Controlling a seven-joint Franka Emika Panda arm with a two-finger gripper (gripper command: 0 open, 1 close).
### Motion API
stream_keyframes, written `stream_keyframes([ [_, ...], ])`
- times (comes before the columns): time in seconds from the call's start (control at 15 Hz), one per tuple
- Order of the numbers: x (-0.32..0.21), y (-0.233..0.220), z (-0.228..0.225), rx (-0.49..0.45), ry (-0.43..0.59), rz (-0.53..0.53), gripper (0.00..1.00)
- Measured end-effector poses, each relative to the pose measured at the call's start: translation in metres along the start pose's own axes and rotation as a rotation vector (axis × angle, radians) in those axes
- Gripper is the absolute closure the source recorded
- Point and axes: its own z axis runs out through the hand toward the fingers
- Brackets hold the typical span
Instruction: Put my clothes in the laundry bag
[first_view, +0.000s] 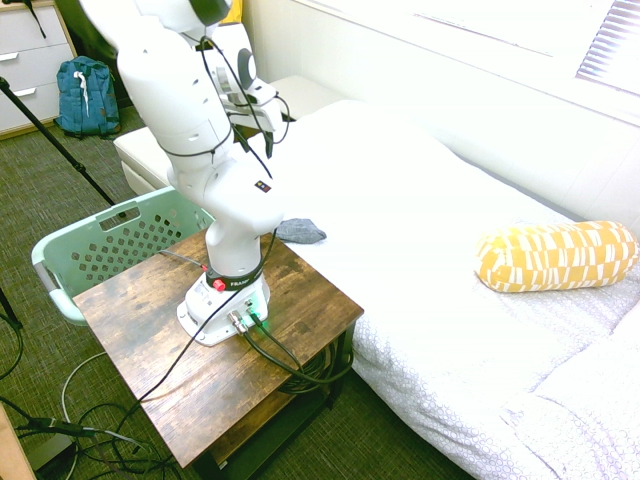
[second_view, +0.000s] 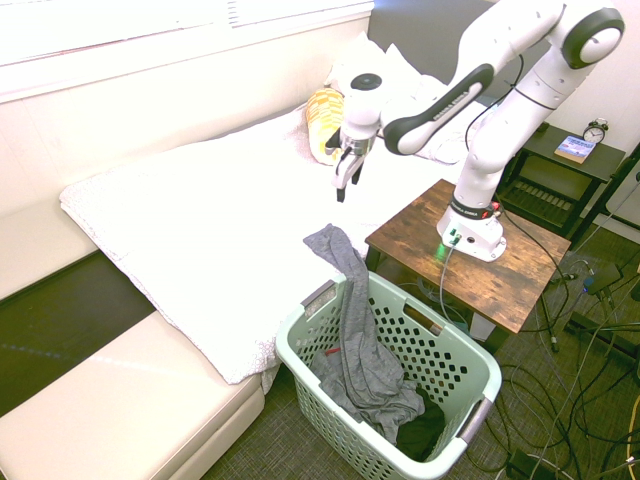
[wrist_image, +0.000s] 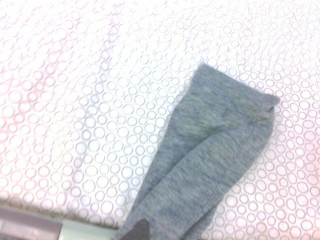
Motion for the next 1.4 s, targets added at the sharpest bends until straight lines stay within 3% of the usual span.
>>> stream_keyframes([
  [0.2,0.030,-0.036,0.029,-0.042,-0.037,0.020,0.00],
  [0.33,0.048,-0.037,0.065,-0.102,-0.045,0.040,0.00],
  [0.53,0.063,-0.043,0.146,-0.193,-0.091,0.060,0.00],
  [0.8,0.060,-0.091,0.255,-0.202,-0.158,0.078,0.00],
  [1.0,0.049,-0.123,0.323,-0.260,-0.174,0.104,0.00],
  [1.4,0.050,-0.142,0.329,-0.451,-0.026,0.125,0.00],
])
